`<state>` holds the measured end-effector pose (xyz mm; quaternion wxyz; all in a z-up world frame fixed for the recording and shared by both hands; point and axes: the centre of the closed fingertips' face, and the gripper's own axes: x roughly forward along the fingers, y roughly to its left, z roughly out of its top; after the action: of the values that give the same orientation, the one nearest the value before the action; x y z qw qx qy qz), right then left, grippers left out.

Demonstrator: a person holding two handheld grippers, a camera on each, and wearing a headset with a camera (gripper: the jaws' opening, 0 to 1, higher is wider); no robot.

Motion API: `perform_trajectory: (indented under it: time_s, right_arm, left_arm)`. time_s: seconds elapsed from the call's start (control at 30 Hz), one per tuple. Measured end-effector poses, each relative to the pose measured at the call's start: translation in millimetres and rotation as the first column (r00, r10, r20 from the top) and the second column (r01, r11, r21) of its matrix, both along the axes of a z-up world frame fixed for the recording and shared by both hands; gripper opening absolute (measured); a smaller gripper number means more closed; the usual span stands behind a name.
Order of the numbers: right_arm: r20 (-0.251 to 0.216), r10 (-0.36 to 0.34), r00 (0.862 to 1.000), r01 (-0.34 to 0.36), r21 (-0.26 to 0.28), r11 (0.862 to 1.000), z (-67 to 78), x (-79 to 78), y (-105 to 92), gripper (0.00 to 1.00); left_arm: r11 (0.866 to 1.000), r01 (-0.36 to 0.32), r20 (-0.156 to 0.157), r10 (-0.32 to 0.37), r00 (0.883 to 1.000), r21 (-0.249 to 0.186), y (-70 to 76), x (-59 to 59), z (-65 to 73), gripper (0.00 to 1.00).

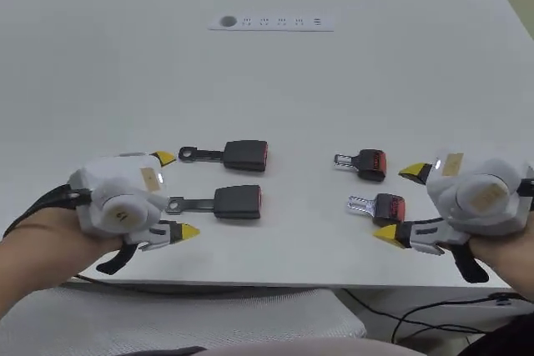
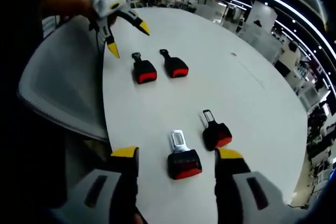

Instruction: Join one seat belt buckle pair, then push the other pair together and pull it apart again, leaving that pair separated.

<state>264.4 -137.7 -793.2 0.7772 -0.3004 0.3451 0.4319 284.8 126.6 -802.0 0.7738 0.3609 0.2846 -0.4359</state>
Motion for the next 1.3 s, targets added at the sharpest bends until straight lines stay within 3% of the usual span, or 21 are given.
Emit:
perform_trajectory:
  time_s: [0.1,0.37,0.4,0.47,0.6,0.87,1.03,1.1,1.2,1.3]
  right_arm:
    - [-0.013,0.026,1.000,-0.026,-0.016,1.000,-7.7,-1.4,-1.2,0.58]
    - [-0.044,0.072,0.996,-0.074,-0.037,0.997,-22.5,-0.4,-2.4,0.52]
    - [-0.066,0.089,0.994,-0.091,-0.038,0.995,-25.7,-2.8,-2.3,0.49]
    - [-0.075,0.096,0.993,-0.099,-0.046,0.994,-29.1,-2.2,-3.5,0.44]
    - [-0.080,0.103,0.991,-0.108,-0.061,0.992,-35.4,2.9,-9.5,0.45]
    - [-0.150,0.111,0.983,-0.124,-0.083,0.989,-48.4,5.6,-20.4,0.41]
    - [-0.185,0.130,0.974,-0.149,-0.090,0.985,-52.5,6.6,-20.6,0.37]
    - [-0.202,0.143,0.969,-0.165,-0.094,0.982,-52.6,7.4,-20.2,0.35]
    - [-0.212,0.144,0.967,-0.169,-0.105,0.980,-52.3,9.6,-19.5,0.33]
    - [-0.212,0.170,0.962,-0.189,-0.075,0.979,-52.8,8.4,-13.3,0.33]
  left_arm:
    - [1.000,0.019,-0.038,-0.019,0.999,0.002,-8.7,-1.3,-7.5,0.66]
    - [0.997,0.063,-0.071,-0.061,0.996,0.037,-25.6,7.5,-21.8,0.57]
    - [0.997,0.071,-0.078,-0.068,0.995,0.041,-28.2,8.5,-24.1,0.56]
    - [0.996,0.084,-0.087,-0.080,0.993,0.041,-32.4,10.1,-26.0,0.55]
    - [0.995,0.093,-0.107,-0.089,0.990,0.033,-38.0,13.5,-28.4,0.54]
    - [0.992,0.125,-0.143,-0.120,0.982,0.024,-46.3,19.5,-34.5,0.49]
    - [0.974,0.217,-0.192,-0.201,0.961,0.064,-47.5,10.4,-41.9,0.37]
    - [0.961,0.265,-0.191,-0.246,0.950,0.083,-49.4,6.6,-43.6,0.33]
    - [0.959,0.270,-0.183,-0.251,0.951,0.086,-49.1,9.2,-44.2,0.33]
    - [0.940,0.322,-0.171,-0.301,0.938,0.115,-49.0,8.1,-46.4,0.33]
